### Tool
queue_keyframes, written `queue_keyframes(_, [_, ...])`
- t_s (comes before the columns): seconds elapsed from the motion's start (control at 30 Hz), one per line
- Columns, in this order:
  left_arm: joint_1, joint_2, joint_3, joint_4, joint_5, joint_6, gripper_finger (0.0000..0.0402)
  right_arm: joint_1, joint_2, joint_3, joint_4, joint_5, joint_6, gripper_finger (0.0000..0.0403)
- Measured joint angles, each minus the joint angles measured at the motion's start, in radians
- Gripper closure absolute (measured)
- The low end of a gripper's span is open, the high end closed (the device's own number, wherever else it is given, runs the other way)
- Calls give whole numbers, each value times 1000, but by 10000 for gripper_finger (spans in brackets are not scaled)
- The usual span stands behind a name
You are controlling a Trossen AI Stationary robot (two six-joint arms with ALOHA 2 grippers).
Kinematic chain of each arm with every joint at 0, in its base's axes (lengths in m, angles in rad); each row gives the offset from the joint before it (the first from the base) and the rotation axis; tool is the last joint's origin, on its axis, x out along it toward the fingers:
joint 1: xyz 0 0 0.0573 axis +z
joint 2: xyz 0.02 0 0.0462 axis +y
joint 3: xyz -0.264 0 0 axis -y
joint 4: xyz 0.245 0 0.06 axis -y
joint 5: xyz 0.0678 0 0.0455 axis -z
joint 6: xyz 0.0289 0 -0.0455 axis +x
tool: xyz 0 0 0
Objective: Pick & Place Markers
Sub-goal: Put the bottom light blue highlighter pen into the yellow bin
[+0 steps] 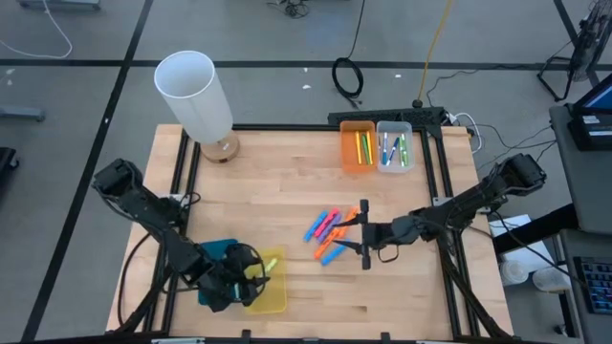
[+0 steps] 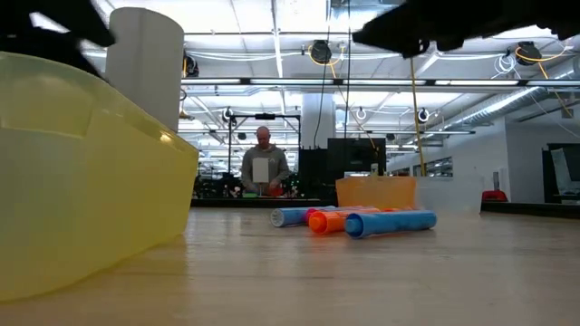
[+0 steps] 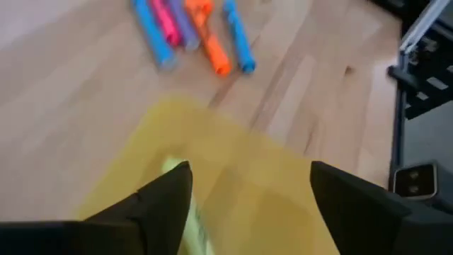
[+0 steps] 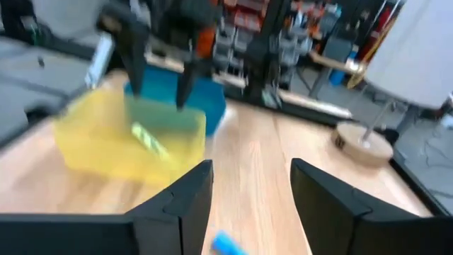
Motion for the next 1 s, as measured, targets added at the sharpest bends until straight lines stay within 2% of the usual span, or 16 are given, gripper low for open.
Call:
queue_keyframes(0.13, [75,0,0,147,49,210,97,-12,3,0,-118,2,31,220])
queue_keyframes(0.33, [174,0,0,521,79,833,92,25,92,0,-329,-3,202,220])
queue_keyframes(0.47, [231,-14,0,701,120,1111,92,67,178,-1,-418,-30,264,220])
queue_keyframes(0.57, [288,-32,0,732,160,1164,92,68,212,0,-409,-103,282,220])
queue_keyframes(0.73, [388,-58,0,726,222,1188,92,43,241,1,-393,-106,276,220])
queue_keyframes(1.0, [486,-51,0,678,350,1106,92,29,380,5,-294,-164,315,222])
